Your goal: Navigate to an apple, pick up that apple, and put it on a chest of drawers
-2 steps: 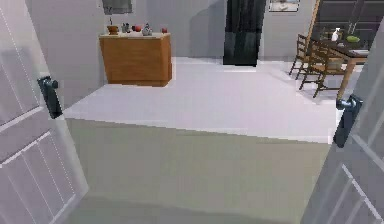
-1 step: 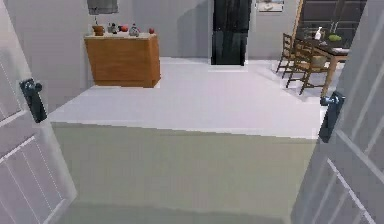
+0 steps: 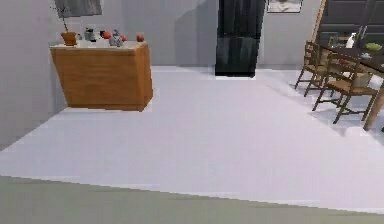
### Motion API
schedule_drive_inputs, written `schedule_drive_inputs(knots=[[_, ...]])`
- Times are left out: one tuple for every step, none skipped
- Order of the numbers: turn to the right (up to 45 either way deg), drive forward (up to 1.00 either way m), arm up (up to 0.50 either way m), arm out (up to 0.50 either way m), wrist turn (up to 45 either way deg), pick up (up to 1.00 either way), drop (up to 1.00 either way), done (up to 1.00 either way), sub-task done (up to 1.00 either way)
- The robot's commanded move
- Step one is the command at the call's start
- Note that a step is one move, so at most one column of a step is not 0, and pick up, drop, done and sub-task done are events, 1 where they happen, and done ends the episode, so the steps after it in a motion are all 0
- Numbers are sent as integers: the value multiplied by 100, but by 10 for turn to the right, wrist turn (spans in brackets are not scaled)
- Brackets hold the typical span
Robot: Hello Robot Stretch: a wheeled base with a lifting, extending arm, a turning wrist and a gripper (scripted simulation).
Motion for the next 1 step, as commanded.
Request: schedule_drive_inputs(knots=[[0, 100, 0, 0, 0, 0, 0, 0, 0]])
